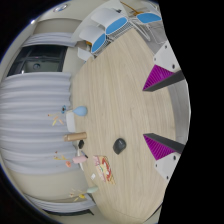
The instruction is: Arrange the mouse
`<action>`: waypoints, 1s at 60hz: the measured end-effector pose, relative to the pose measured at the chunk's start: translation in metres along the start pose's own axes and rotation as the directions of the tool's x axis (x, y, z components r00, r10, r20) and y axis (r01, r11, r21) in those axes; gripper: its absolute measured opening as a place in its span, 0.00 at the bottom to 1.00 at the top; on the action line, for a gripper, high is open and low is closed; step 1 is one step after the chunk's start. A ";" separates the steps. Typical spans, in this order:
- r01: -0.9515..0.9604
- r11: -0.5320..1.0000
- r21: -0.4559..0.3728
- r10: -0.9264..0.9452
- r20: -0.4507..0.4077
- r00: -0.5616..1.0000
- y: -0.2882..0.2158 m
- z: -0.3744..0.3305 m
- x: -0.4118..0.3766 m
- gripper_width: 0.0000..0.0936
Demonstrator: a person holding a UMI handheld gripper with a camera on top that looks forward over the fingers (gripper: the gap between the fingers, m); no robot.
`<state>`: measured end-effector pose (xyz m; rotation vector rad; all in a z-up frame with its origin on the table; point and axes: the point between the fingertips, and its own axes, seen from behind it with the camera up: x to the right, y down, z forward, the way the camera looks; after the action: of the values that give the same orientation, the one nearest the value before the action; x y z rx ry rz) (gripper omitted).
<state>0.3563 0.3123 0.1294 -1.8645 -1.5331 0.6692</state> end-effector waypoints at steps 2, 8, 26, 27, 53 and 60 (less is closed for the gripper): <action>0.005 1.000 -0.001 -0.005 0.004 1.000 0.001 0.000 -0.001 0.93; 0.023 1.000 0.008 -0.023 0.033 0.999 0.000 0.003 -0.014 0.93; 0.109 0.994 0.029 -0.112 0.140 0.984 0.008 0.014 -0.081 0.93; 0.112 0.993 0.029 -0.115 0.145 0.983 0.008 0.015 -0.084 0.93; 0.128 0.990 0.059 -0.137 0.176 0.975 0.003 0.080 -0.142 0.92; 0.126 0.990 0.056 -0.133 0.147 0.980 -0.002 0.112 -0.146 0.92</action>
<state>0.2452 0.1860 0.0545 -1.6959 -1.7042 0.7933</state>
